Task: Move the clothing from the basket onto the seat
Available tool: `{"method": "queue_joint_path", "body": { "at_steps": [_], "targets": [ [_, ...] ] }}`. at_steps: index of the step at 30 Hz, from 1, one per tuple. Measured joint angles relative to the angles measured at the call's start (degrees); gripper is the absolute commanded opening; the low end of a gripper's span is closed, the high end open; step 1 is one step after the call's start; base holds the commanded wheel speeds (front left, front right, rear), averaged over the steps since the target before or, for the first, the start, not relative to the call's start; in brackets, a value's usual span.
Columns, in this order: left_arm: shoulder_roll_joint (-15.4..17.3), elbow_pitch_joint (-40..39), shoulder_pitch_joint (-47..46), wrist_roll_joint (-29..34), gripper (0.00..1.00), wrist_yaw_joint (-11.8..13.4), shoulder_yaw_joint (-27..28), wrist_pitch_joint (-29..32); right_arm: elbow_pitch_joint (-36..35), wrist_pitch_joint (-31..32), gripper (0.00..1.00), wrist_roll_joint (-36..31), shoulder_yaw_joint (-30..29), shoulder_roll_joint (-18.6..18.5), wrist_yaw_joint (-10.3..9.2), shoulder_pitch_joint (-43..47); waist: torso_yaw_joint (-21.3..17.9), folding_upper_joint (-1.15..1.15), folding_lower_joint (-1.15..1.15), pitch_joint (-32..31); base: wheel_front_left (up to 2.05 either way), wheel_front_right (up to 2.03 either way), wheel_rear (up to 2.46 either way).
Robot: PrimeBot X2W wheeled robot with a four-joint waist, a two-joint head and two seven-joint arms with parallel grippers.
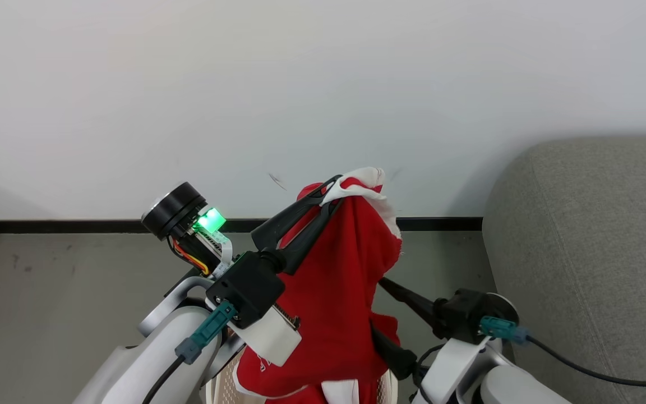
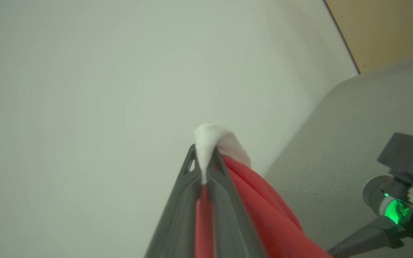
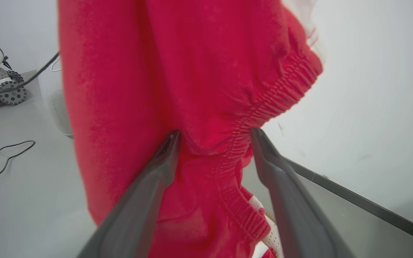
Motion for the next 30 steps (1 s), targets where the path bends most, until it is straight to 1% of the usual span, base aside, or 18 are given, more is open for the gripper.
{"method": "queue_joint_path", "body": {
  "at_steps": [7,9,10,11,12,19,22,25,30],
  "targets": [
    [-0.42,-1.13,0.12,-0.48,0.0,-0.19,-0.85,0.92,0.47,0.01,1.0,1.63,6.08,0.94,0.0,-4.26,0.65,0.0,0.0,-0.54,0.0,0.0,0.0],
    [-0.57,-1.43,0.27,-0.75,0.0,-0.19,-1.0,1.26,0.75,0.01,0.49,1.93,7.11,1.04,0.0,-4.95,0.82,0.0,0.0,-0.59,0.0,0.0,0.0],
    [-0.62,-1.55,0.34,-0.76,0.0,-0.19,-1.01,1.41,0.96,0.01,0.4,1.99,7.76,1.02,0.0,-5.36,0.9,0.0,0.0,-0.59,0.0,0.0,0.0],
    [-0.6,-1.67,0.43,-0.77,0.0,-0.19,-0.99,1.57,1.0,0.01,0.11,2.11,8.17,1.02,0.0,-5.71,0.95,0.0,0.0,-0.57,0.0,0.0,0.0],
    [-0.57,-1.79,0.6,-0.8,0.0,-0.19,-0.94,1.63,1.01,0.01,0.0,2.22,8.34,1.07,0.0,-5.95,0.99,0.0,0.0,-0.54,0.0,0.0,0.0],
    [0.26,-2.09,1.23,-1.25,0.0,-0.07,0.14,2.18,1.37,0.0,0.0,2.44,10.4,0.98,0.0,-6.94,0.67,0.0,0.0,-0.18,0.0,0.0,0.0],
    [0.33,-2.05,2.21,-1.33,0.0,0.16,0.73,2.59,1.36,0.01,0.0,2.89,10.2,0.45,0.0,-6.95,0.33,0.0,0.0,-0.04,0.0,0.0,0.0],
    [0.3,-1.58,3.38,-2.29,0.0,0.73,1.41,2.64,1.14,0.01,0.0,2.91,8.98,-0.44,0.0,-6.95,-0.09,0.0,0.0,0.09,0.0,0.0,0.0],
    [0.3,0.21,5.66,-4.13,0.0,1.62,2.72,2.67,-0.81,0.01,0.0,3.47,4.28,-1.55,0.0,-6.76,-0.96,0.0,0.0,0.27,0.0,0.0,0.0]
  ]
}}
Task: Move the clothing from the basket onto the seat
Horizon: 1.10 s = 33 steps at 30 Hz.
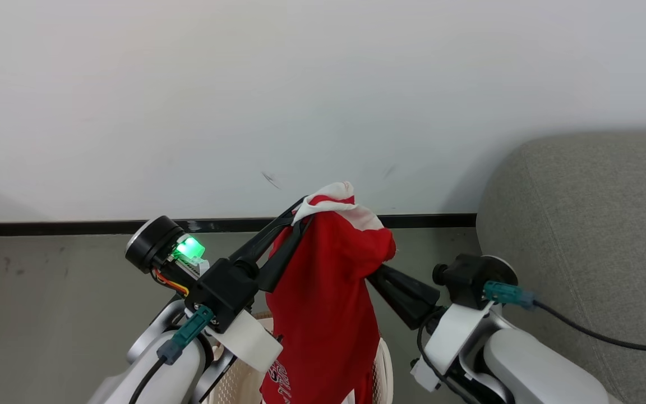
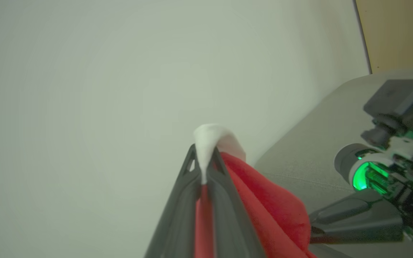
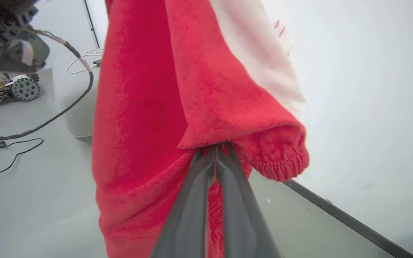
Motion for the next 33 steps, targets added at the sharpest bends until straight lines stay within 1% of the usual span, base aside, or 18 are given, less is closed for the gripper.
{"method": "queue_joint_path", "body": {
  "at_steps": [3,4,5,6,8,9,10,15,19,23,29,33],
  "targets": [
    [-0.02,1.09,1.32,-0.88,0.0,0.42,0.74,-0.01,-1.43,0.0,0.0,0.03,-3.81,-0.76,0.0,0.22,-0.61,0.0,0.0,0.1,0.0,0.0,0.0],
    [-0.04,1.38,1.73,-1.24,0.07,0.51,0.87,-0.01,-1.86,0.0,0.0,0.02,-5.2,-1.01,0.0,0.23,-0.82,0.0,0.0,0.14,0.0,0.0,0.0],
    [-0.04,1.38,1.73,-1.24,0.24,0.51,0.87,-0.01,-1.86,0.0,0.0,0.02,-5.2,-1.01,0.0,0.23,-0.82,0.0,0.0,0.14,0.0,0.0,0.0],
    [-0.1,1.65,2.17,-1.46,0.44,0.51,0.96,-0.02,-2.24,0.0,0.0,0.01,-6.47,-1.25,0.0,0.24,-1.04,0.0,0.0,0.18,0.0,0.0,0.0],
    [-0.34,2.16,2.94,-2.61,0.65,0.51,0.96,-0.09,-2.88,0.0,0.0,-0.1,-8.42,-1.8,0.0,0.3,-1.47,0.0,0.0,0.25,0.0,0.0,0.0],
    [-0.51,2.29,3.31,-2.92,0.89,0.51,0.94,-0.1,-3.27,0.0,0.0,-0.18,-9.33,-2.05,0.0,0.47,-1.69,0.0,0.0,0.29,0.0,0.0,0.0],
    [-0.68,2.41,3.61,-3.21,1.0,0.51,0.89,-0.14,-3.49,0.0,0.0,-0.23,-10.11,-2.34,0.0,0.64,-1.9,0.0,0.0,0.33,0.0,0.0,0.0],
    [-1.52,2.58,4.29,-4.21,1.0,0.43,0.36,-1.0,-4.04,0.0,0.0,-0.91,-14.01,-3.11,0.0,1.65,-2.87,0.0,0.0,0.51,0.0,0.0,0.0],
    [-1.52,2.88,4.94,-4.43,1.0,0.31,-0.37,-1.7,-5.42,-0.01,0.0,-2.36,-18.76,-3.57,0.0,1.74,-3.61,0.0,0.0,0.63,0.0,0.0,0.0],
    [-1.69,2.85,5.53,-4.78,1.0,-0.13,-1.32,-2.32,-6.56,-0.01,0.0,-3.68,-23.74,-4.86,0.0,2.77,-4.39,0.0,0.0,0.69,0.0,0.0,0.0],
    [-3.25,2.25,6.12,-5.94,1.0,-0.99,-4.02,-3.41,-8.01,0.0,0.0,-5.09,-28.81,-6.04,0.0,5.48,-5.74,0.0,0.0,0.67,0.0,0.0,0.0],
    [-4.04,1.88,6.14,-6.25,1.0,-1.13,-6.24,-3.83,-9.02,-0.01,0.0,-6.22,-31.78,-6.53,0.0,8.06,-6.88,0.0,0.0,0.63,0.0,0.0,0.0]
  ]
}}
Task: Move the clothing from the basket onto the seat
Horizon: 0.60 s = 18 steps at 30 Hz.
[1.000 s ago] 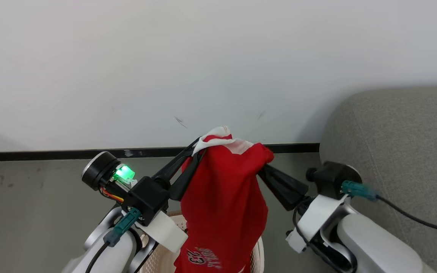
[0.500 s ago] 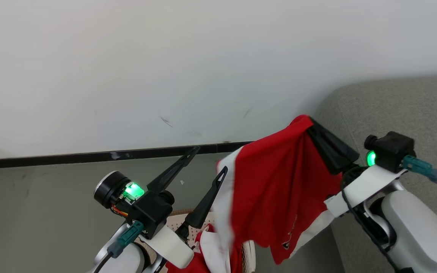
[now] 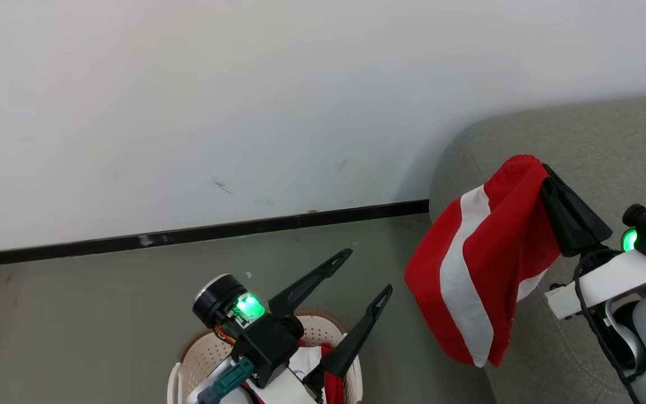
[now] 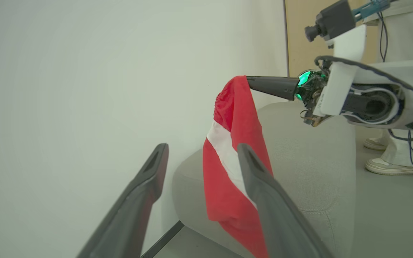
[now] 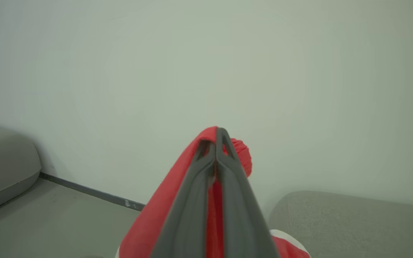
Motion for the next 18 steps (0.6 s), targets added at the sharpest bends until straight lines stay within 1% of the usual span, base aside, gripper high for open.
{"method": "queue_joint_path", "body": {
  "at_steps": [7,17,18],
  "targets": [
    [-0.77,-0.05,0.05,-0.49,1.0,-0.9,-2.8,-0.32,-1.77,0.01,0.0,-1.22,-3.81,-0.05,0.0,3.81,-2.43,0.0,0.0,-0.01,0.0,0.0,0.0],
    [-1.16,1.1,0.16,-1.2,1.0,-0.98,-4.7,-0.75,-4.21,0.01,0.0,-2.24,-6.81,0.41,0.0,8.0,-6.77,0.0,0.0,0.25,0.0,0.0,0.0],
    [-1.25,1.16,0.16,-1.48,1.0,-0.99,-5.0,-0.8,-4.2,0.0,0.0,-2.29,-6.9,0.38,0.0,8.67,-7.69,0.0,0.0,0.35,0.0,0.0,0.0]
  ]
}}
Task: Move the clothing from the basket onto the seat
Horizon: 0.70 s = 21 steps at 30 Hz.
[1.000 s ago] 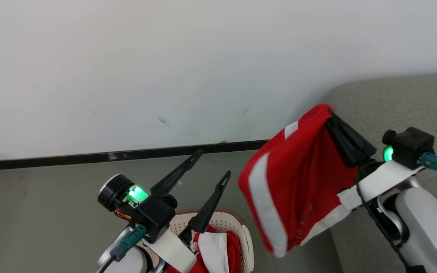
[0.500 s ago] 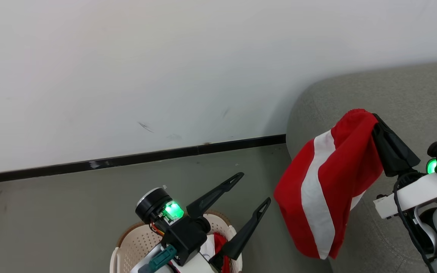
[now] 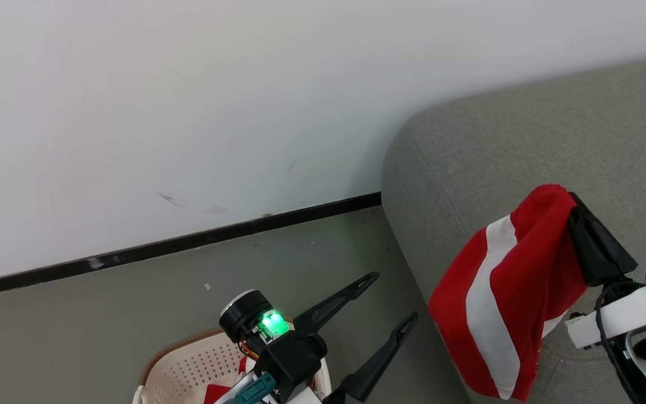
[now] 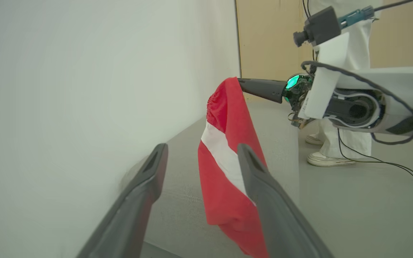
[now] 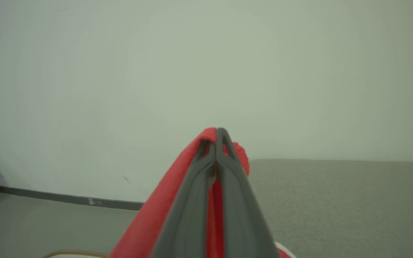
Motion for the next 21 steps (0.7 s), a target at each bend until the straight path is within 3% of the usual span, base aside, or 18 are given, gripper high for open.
{"method": "queue_joint_path", "body": {
  "at_steps": [9,21],
  "targets": [
    [-0.12,0.44,0.2,0.0,1.0,0.03,0.18,-0.51,2.14,0.57,0.0,-0.77,3.74,-1.93,0.0,-4.09,-3.63,0.0,0.0,0.92,0.0,0.0,0.0],
    [0.45,-1.15,0.76,1.3,1.0,2.03,2.21,-0.48,8.72,5.12,0.0,6.16,-2.43,-5.83,0.0,-24.37,-5.64,0.0,0.0,4.96,0.0,0.0,0.0]
  ]
}}
